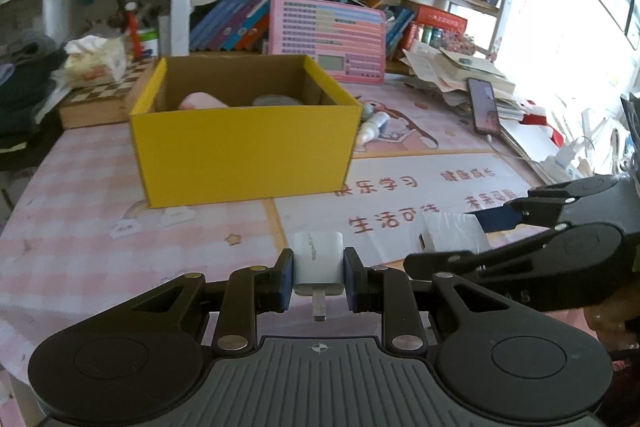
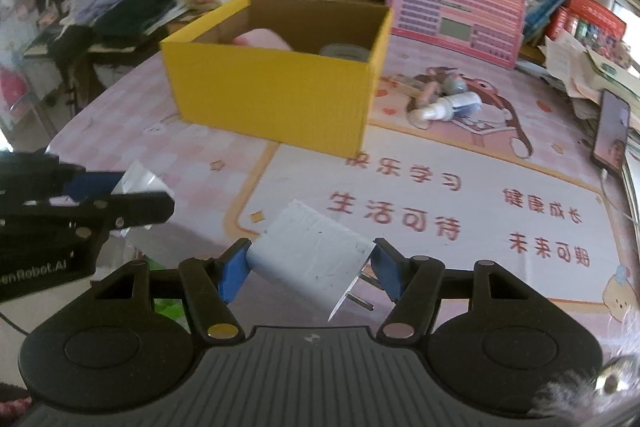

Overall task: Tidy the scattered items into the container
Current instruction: 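Lift and carry both chargers with both tools toward the yellow box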

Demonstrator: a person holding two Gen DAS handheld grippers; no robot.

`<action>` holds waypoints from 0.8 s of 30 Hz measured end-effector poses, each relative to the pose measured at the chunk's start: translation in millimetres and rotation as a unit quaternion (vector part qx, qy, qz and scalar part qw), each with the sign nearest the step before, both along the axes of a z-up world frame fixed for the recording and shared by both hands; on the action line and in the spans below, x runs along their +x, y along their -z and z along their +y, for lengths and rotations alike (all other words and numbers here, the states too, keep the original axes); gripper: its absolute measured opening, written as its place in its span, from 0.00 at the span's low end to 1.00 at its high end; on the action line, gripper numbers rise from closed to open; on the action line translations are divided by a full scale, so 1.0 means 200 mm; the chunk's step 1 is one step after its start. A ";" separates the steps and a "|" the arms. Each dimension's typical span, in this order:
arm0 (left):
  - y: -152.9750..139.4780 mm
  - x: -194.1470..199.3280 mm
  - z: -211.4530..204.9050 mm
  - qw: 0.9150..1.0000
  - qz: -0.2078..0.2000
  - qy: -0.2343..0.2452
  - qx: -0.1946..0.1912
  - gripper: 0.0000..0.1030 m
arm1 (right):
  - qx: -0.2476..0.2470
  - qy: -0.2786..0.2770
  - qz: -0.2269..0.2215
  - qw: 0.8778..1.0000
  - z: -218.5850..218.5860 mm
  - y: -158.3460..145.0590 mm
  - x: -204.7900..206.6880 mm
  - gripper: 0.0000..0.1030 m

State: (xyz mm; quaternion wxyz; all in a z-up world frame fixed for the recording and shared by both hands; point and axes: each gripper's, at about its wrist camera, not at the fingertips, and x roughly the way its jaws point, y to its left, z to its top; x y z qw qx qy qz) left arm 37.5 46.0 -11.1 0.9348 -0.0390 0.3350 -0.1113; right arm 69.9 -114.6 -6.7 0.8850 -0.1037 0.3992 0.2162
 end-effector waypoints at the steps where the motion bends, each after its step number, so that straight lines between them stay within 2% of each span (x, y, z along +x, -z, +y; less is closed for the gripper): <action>1: 0.00 -0.01 0.02 1.000 0.000 -0.003 0.000 0.23 | -0.001 -0.006 -0.001 1.000 0.02 0.00 -0.01 0.61; 24: -0.01 -0.03 0.33 0.999 0.000 -0.050 0.009 0.23 | 0.002 -0.074 0.000 0.997 0.39 0.01 -0.01 0.61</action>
